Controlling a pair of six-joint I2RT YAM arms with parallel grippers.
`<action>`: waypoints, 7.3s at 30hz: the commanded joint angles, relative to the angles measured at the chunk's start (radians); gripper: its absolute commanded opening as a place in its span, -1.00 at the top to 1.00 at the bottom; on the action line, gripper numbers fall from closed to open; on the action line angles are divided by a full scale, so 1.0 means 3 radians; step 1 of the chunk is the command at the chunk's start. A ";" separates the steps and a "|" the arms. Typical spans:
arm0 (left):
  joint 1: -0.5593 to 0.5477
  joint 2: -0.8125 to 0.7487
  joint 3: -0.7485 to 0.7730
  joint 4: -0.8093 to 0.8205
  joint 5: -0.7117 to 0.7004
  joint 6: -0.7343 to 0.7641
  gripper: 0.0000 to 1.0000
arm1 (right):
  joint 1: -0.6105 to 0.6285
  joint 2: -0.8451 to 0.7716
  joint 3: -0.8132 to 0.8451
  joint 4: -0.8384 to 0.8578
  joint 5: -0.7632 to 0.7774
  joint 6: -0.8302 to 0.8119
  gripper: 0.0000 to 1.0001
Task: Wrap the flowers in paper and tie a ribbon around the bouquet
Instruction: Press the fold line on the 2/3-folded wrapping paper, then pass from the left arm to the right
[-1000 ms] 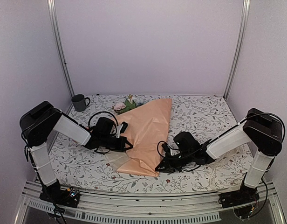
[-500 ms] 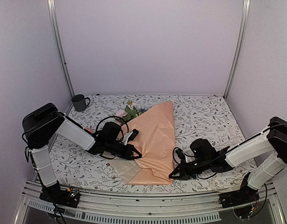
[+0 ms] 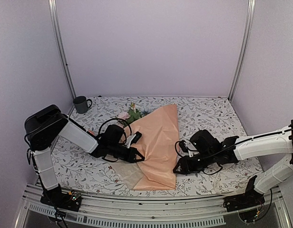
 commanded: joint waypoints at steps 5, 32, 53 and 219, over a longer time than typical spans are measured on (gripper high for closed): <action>0.0061 0.0034 -0.0032 0.0012 -0.0059 0.0034 1.00 | 0.0652 0.0501 0.0781 -0.0111 0.0326 -0.0678 0.32; 0.0147 0.0092 -0.0044 -0.0015 -0.0098 0.0002 1.00 | -0.0133 0.0811 0.0738 0.0506 -0.0891 -0.1057 0.88; 0.0148 0.0128 0.0021 -0.0264 -0.0076 0.0133 1.00 | -0.1791 0.1662 0.1145 0.0402 -0.0762 -0.1026 0.92; -0.0037 -0.1754 -0.1366 -0.0712 -0.0412 -0.1737 -0.62 | 0.0198 0.2247 0.1880 -0.0405 -0.0479 -0.0667 1.00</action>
